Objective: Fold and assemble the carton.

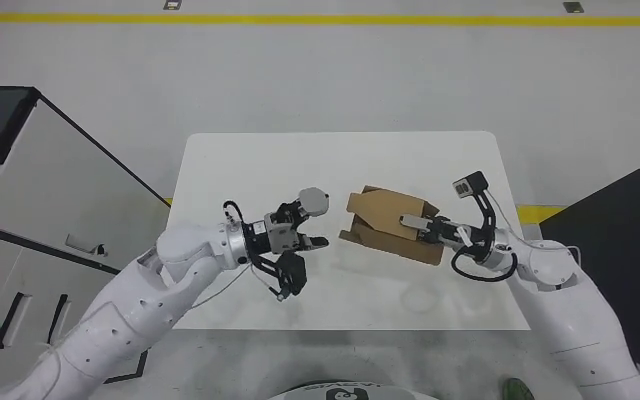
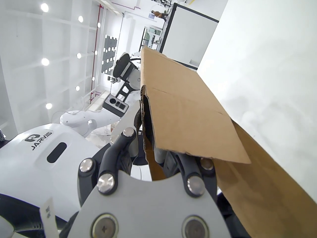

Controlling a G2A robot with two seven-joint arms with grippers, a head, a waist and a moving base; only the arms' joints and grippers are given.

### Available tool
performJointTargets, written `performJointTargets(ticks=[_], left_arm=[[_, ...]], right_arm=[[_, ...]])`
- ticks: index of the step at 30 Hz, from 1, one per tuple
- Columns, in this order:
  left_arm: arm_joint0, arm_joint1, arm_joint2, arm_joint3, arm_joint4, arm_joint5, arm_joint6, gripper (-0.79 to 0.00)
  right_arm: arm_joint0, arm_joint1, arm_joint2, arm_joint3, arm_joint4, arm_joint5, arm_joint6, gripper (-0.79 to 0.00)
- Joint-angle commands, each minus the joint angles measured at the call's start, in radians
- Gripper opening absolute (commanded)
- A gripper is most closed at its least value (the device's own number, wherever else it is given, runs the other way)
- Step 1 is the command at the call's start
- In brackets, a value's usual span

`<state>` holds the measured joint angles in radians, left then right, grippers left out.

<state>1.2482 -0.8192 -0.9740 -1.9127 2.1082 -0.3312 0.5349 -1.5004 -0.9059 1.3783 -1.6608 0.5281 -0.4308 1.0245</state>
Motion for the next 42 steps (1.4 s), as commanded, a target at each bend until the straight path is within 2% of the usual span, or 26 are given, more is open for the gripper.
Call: performJointTargets(ticks=[1,10,13,16,19,21,29,36,40,42], left_arm=[[-0.002,-0.002,-0.011,0.001,-0.106,-0.071,-0.027,0.000],[0.000,-0.005,-0.007,-0.010,-0.158,-0.111,-0.008,0.000],[-0.020,-0.006,-0.001,-0.016,-0.205,-0.281,-0.091,0.000],[-0.036,-0.013,-0.007,-0.015,-0.355,-0.388,-0.182,0.000],[-0.047,-0.021,-0.006,-0.021,-0.464,-0.456,-0.295,0.000],[-0.044,-0.027,-0.009,-0.015,-0.572,-0.462,-0.349,0.000],[-0.038,-0.030,-0.003,-0.014,-0.614,-0.465,-0.349,0.000],[-0.054,-0.048,0.026,-0.011,-0.802,-0.490,-0.450,0.000],[-0.065,-0.062,0.051,-0.003,-0.918,-0.447,-0.544,0.000],[-0.065,-0.062,0.051,-0.003,-0.918,-0.447,-0.544,0.000]], right_arm=[[0.000,0.000,0.004,-0.004,-0.011,-0.015,0.004,-0.785],[0.002,0.000,0.005,-0.008,-0.025,-0.029,0.015,-0.785],[0.001,-0.002,0.002,-0.025,-0.037,-0.042,0.000,-0.785],[-0.002,-0.002,0.009,-0.026,-0.051,-0.065,-0.005,-0.785],[-0.004,-0.003,0.014,-0.025,-0.052,-0.086,-0.006,-0.785],[-0.004,-0.003,0.013,-0.027,-0.051,-0.100,-0.002,-0.785],[-0.004,-0.004,0.012,-0.028,-0.045,-0.104,0.001,-0.785],[0.000,-0.010,-0.001,-0.021,-0.089,-0.116,-0.052,-0.785],[0.010,-0.014,-0.015,-0.010,-0.092,-0.123,-0.065,-0.785],[0.014,-0.016,-0.016,-0.011,-0.091,-0.133,-0.076,-0.785]])
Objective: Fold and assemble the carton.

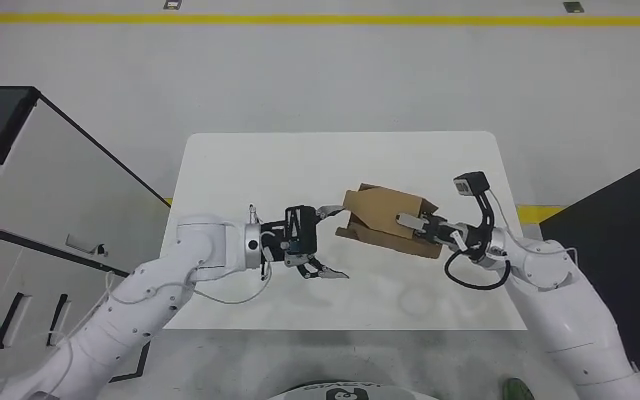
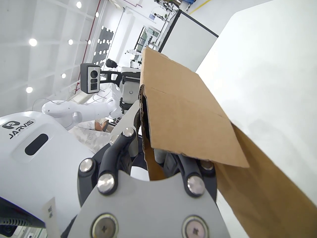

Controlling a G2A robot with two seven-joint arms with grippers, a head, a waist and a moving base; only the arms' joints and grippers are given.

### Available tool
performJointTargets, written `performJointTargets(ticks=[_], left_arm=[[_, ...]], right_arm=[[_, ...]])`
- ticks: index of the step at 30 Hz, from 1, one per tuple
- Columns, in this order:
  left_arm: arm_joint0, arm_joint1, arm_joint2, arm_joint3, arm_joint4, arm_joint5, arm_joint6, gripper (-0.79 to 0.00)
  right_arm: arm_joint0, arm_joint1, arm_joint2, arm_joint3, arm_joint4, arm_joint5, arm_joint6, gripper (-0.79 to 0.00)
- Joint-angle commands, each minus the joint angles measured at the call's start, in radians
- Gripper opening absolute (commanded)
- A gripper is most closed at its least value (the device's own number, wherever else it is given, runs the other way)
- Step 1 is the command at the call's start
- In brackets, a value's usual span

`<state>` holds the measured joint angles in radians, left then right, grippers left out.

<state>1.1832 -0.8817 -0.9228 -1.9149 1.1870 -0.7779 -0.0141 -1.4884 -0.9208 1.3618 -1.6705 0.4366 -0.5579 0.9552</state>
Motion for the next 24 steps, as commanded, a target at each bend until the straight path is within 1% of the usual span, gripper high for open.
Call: performJointTargets(ticks=[1,6,9,15,19,20,21,24], left_arm=[[0.000,0.000,0.000,0.000,0.003,0.000,0.005,0.000],[0.001,0.000,0.000,-0.003,0.003,0.002,0.007,0.000],[0.011,-0.004,0.005,-0.011,0.015,0.020,0.011,0.000],[0.007,-0.010,0.006,-0.006,0.019,0.034,-0.029,0.000],[0.007,-0.014,-0.001,-0.004,0.018,0.043,-0.036,0.000],[0.008,-0.014,-0.002,-0.004,0.019,0.041,-0.036,-0.046],[0.008,-0.015,-0.003,-0.003,0.019,0.041,-0.037,-0.114],[0.010,-0.016,-0.008,-0.002,0.020,0.039,-0.041,-0.175]], right_arm=[[0.003,-0.001,0.002,-0.002,-0.001,-0.009,-0.011,-0.785],[0.003,-0.001,0.002,-0.002,-0.001,-0.009,-0.011,-0.785],[-0.002,-0.004,-0.004,-0.014,-0.008,-0.001,-0.039,-0.785],[-0.004,-0.007,-0.011,-0.016,-0.001,-0.011,-0.046,-0.785],[-0.003,-0.009,-0.012,-0.016,0.007,-0.011,-0.037,-0.785],[-0.003,-0.009,-0.012,-0.016,0.007,-0.011,-0.036,-0.785],[-0.003,-0.009,-0.012,-0.016,0.008,-0.011,-0.035,-0.785],[-0.002,-0.010,-0.012,-0.017,0.007,-0.009,-0.029,-0.785]])
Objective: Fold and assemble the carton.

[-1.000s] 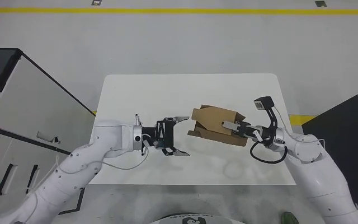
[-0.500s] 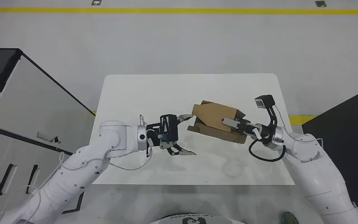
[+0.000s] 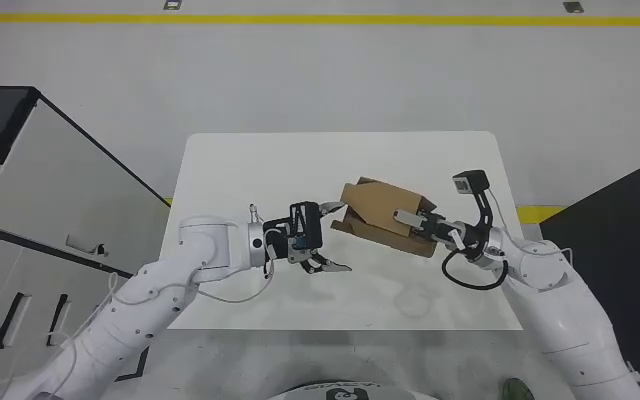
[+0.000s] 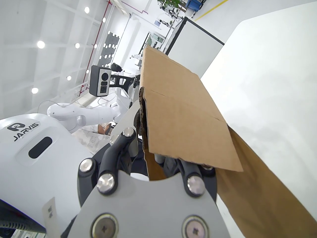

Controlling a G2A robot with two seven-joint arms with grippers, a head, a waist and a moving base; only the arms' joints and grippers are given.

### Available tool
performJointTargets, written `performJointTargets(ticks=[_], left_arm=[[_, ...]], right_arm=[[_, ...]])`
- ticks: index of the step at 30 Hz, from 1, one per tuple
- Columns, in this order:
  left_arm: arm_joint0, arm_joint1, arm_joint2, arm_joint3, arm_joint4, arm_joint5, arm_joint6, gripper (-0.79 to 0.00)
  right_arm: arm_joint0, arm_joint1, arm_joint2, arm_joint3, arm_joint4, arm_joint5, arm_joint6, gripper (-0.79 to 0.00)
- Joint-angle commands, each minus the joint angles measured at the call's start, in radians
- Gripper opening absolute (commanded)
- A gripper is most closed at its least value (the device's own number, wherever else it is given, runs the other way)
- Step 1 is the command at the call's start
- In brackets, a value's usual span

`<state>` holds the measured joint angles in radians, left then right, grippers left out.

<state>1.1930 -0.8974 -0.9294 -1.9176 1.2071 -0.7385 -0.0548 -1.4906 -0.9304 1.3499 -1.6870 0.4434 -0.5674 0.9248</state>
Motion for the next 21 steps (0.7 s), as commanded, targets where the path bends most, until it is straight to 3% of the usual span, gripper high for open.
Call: performJointTargets(ticks=[1,5,7,13,21], left_arm=[[0.001,-0.001,-0.003,0.002,0.001,-0.001,-0.002,-0.191],[0.003,-0.004,-0.006,0.002,0.000,-0.006,-0.005,-0.243],[0.002,-0.005,-0.005,0.002,-0.001,-0.011,-0.005,-0.394],[-0.002,-0.011,-0.005,0.004,-0.001,-0.019,-0.005,-0.560],[-0.008,-0.018,-0.001,0.008,-0.006,-0.037,-0.006,-0.606]], right_arm=[[0.000,0.000,-0.001,-0.001,0.002,0.002,0.004,-0.785],[0.002,-0.002,-0.003,-0.004,0.009,0.000,0.014,-0.785],[0.003,-0.002,-0.004,-0.003,0.010,-0.001,0.013,-0.785],[0.005,-0.006,-0.003,-0.002,-0.004,0.007,-0.017,-0.785],[0.009,-0.012,-0.019,-0.004,-0.023,0.024,-0.056,-0.785]])
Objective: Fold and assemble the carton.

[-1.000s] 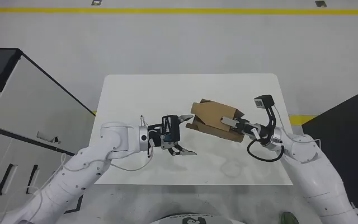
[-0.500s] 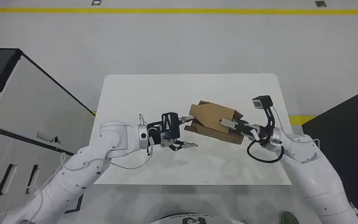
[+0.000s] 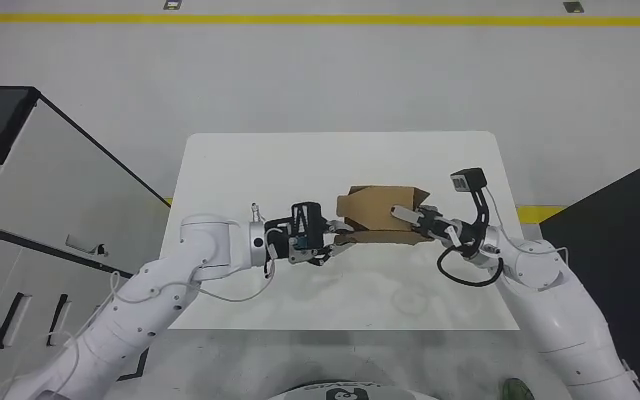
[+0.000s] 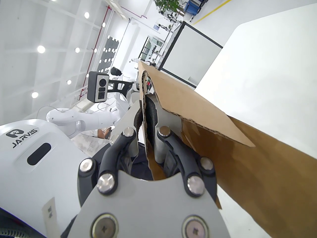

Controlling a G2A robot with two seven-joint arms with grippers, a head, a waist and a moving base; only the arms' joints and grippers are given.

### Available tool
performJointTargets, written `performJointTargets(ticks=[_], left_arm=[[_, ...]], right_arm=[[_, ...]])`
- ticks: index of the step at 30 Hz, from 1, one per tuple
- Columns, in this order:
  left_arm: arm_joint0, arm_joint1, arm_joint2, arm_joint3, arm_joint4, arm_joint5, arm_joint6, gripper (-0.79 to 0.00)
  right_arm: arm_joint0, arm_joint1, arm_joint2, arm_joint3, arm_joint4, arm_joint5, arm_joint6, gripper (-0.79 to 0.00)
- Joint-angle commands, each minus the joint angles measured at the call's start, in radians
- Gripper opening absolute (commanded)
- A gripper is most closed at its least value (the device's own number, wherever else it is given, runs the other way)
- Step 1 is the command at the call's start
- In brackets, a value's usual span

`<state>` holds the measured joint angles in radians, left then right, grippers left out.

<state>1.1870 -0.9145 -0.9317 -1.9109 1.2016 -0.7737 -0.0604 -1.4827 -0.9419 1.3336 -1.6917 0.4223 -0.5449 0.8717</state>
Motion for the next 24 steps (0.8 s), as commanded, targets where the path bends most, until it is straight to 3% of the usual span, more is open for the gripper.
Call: performJointTargets(ticks=[1,24], left_arm=[[-0.004,-0.003,0.003,0.001,-0.001,-0.005,0.000,-0.613],[-0.027,-0.029,0.037,0.008,-0.004,-0.032,-0.005,-0.600]], right_arm=[[0.002,-0.002,-0.005,0.002,-0.004,0.003,-0.007,-0.785],[0.023,-0.017,-0.033,0.026,-0.009,0.015,-0.025,-0.785]])
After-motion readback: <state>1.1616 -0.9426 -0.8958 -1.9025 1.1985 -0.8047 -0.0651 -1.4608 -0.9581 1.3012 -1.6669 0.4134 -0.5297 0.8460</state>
